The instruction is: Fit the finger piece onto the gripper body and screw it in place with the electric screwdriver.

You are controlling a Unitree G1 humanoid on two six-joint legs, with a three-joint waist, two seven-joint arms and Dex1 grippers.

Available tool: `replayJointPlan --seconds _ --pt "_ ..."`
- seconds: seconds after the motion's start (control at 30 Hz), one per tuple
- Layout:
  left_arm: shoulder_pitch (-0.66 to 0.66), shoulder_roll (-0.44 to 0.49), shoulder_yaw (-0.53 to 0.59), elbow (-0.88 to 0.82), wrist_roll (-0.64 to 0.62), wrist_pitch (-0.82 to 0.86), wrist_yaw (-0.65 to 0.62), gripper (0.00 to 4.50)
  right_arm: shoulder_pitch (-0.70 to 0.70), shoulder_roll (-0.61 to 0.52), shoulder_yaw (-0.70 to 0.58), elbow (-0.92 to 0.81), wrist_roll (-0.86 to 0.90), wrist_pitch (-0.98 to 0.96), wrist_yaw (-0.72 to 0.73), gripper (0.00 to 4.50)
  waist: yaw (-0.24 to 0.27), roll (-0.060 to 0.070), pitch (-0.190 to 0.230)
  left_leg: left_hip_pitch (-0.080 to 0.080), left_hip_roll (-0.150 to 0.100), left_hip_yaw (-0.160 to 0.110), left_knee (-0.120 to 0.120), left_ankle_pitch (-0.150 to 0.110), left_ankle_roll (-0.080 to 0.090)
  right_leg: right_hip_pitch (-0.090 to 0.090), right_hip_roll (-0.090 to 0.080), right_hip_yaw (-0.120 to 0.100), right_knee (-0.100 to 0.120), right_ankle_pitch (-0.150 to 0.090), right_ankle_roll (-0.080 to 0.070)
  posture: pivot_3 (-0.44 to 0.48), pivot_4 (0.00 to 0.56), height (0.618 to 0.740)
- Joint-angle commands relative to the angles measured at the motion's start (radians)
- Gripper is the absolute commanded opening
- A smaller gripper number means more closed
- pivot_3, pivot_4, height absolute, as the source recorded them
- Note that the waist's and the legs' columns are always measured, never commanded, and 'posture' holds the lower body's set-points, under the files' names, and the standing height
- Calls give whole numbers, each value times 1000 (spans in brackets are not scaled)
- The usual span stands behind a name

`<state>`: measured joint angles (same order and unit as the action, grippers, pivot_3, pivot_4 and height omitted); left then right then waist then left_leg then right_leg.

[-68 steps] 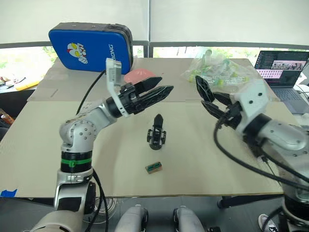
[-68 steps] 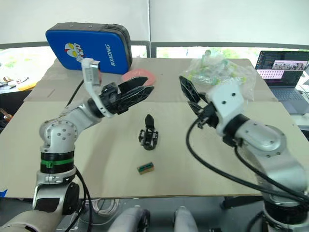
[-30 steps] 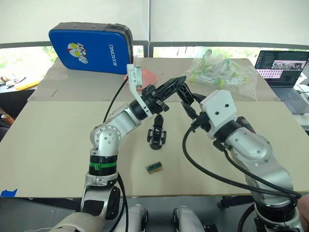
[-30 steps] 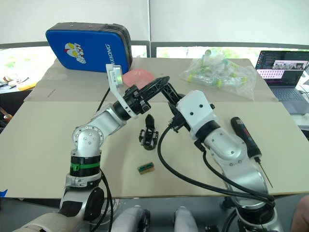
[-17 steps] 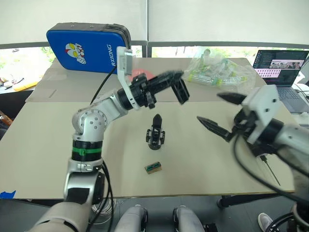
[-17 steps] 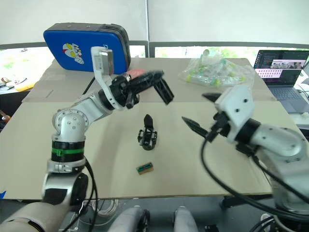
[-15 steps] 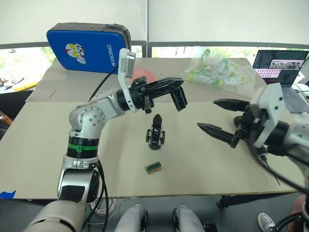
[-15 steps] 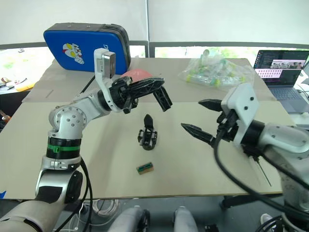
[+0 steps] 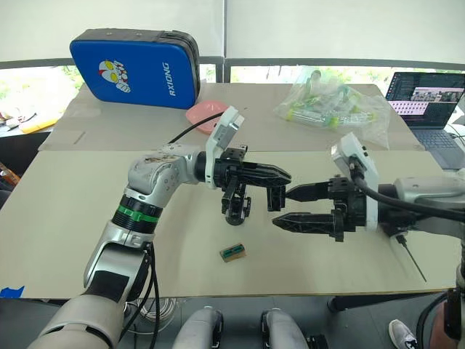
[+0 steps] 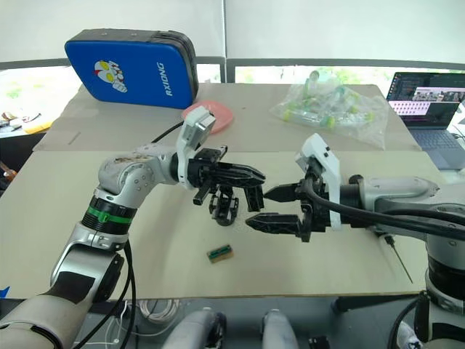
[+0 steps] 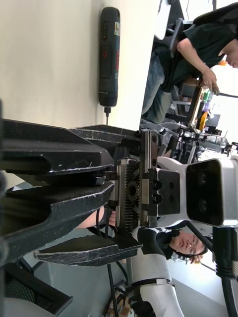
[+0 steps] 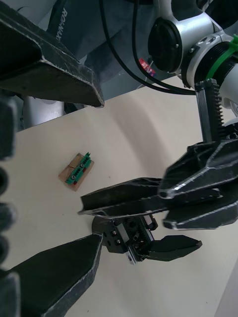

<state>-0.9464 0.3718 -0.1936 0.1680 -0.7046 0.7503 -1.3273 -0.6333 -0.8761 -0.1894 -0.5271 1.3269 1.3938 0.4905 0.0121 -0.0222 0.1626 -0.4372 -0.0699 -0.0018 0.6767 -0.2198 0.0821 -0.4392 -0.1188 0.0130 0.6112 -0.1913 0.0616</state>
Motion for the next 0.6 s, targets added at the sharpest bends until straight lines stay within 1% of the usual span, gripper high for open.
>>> replayJointPlan --seconds 0.03,0.23,0.43,0.53,0.57,0.6 --pt "-27 8 9 -35 -4 29 -15 0 -26 28 20 -1 49 -27 -46 4470 0 0 0 0 0 0 0 0 0 0 0 0 0 0 0 0 150 740" --pt "-17 4 4 -40 9 43 -4 0 -45 69 61 10 47 -50 -94 4470 1 0 0 0 0 0 1 0 0 0 2 -2 0 0 1 0 150 740" --pt "-8 5 6 -46 15 45 -4 0 -43 74 75 20 37 -70 -103 4470 0 0 0 0 0 1 1 0 0 0 4 -3 0 1 1 0 150 740" --pt "-6 11 -3 -45 27 37 -10 0 -42 84 79 31 26 -84 -111 3674 0 0 0 0 0 1 1 0 0 0 4 -3 1 1 1 0 150 740" --pt "-5 13 -4 -47 29 37 -11 0 -41 86 81 30 22 -88 -109 3267 0 0 0 0 0 1 1 0 0 0 4 -3 1 1 1 0 150 740" --pt "-5 13 -4 -48 29 40 -10 0 -40 89 82 30 23 -91 -109 2966 0 0 0 0 0 1 1 0 0 0 4 -3 1 1 1 0 150 740"
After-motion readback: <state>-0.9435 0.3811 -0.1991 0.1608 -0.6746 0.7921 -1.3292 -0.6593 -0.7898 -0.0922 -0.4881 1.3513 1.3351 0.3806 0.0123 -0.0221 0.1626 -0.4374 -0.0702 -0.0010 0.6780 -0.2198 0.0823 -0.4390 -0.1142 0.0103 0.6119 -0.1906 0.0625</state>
